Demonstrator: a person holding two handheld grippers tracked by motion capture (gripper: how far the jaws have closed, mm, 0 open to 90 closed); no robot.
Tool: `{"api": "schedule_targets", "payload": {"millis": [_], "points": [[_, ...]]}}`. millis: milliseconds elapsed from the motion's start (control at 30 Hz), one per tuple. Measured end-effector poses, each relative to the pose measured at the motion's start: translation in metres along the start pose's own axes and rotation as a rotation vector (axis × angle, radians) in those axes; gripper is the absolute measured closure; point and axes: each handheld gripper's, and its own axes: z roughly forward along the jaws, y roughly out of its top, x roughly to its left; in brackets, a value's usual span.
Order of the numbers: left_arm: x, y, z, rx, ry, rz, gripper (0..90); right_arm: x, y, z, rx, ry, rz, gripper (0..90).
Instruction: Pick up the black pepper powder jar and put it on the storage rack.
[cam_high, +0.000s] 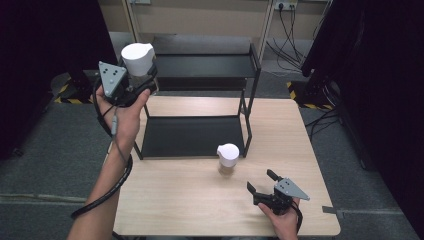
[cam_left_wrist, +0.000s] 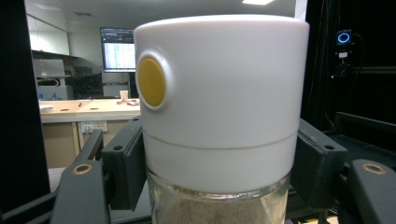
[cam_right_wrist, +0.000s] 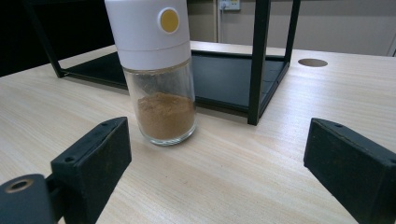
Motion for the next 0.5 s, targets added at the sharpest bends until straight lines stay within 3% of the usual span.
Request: {"api": "schedule_targets", "payload": {"millis": [500], "points": [[-0.001, 0.011, 0.010, 0.002, 0.020, 0.009, 30.4, 0.000, 0.000, 0.000, 0.000, 0.000, 0.001, 7.7]]}}
